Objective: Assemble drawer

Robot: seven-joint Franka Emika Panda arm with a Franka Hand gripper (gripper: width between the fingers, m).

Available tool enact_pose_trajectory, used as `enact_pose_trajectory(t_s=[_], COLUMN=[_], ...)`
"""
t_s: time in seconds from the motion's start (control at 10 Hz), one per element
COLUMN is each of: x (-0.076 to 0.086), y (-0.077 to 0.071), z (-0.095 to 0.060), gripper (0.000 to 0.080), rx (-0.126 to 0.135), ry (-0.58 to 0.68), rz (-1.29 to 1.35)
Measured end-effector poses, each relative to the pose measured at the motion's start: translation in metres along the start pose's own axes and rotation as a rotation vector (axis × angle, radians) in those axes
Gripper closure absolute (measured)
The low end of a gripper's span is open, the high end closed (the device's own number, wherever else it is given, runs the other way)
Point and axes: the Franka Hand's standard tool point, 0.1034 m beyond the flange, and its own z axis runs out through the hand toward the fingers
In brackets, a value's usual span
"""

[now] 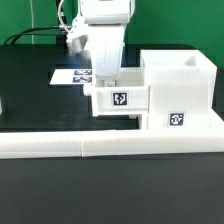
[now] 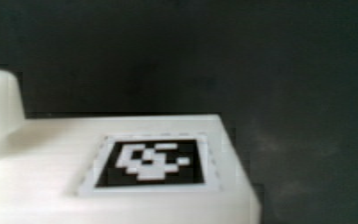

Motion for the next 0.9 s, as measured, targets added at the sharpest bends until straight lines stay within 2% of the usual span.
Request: enact_pose_trajectory(t_s=[0.5,0.9], x=[0.003,0.015], y=[0.000,0.000], z=[0.000,0.000], gripper=[0.0757,0.0757], rx=[0.000,-0.018], ry=[0.001,0.006], rz=[-0.005,-0.032])
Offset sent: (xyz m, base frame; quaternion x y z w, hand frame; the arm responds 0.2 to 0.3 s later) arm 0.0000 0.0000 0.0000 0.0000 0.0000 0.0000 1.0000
